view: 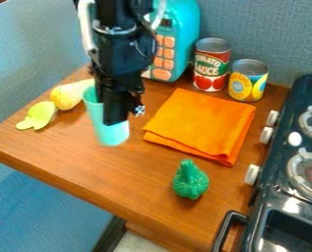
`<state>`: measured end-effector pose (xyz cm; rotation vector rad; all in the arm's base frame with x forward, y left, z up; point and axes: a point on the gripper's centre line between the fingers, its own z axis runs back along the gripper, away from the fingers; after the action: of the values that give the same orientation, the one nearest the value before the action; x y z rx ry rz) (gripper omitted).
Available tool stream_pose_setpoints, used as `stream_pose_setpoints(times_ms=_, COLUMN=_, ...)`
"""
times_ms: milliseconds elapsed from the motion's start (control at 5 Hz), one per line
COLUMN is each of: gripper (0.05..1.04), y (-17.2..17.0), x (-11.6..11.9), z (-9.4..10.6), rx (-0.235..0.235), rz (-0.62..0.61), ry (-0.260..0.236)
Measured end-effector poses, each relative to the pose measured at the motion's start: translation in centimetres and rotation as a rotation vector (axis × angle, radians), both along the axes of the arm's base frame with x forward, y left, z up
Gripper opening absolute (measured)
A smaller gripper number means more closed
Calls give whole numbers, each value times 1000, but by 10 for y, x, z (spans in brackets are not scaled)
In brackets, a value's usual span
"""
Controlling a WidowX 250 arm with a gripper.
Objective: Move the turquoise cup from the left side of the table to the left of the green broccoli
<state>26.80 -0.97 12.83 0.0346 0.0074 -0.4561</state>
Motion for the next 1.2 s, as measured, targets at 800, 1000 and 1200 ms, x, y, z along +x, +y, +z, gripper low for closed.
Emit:
stream_pose_setpoints(times_ms=800, gripper=104, y=-16, x=29, z=-69, rx=104, rz=-72, ry=72)
stream_pose_setpoints(times_ms=1000, gripper=104, y=-16, x=32, z=-70, rx=101, rz=-48, ry=49)
stream_pose_setpoints(times_ms=1200, gripper=104, y=-16, x=30, z=-65, rx=89, rz=-30, ry=36)
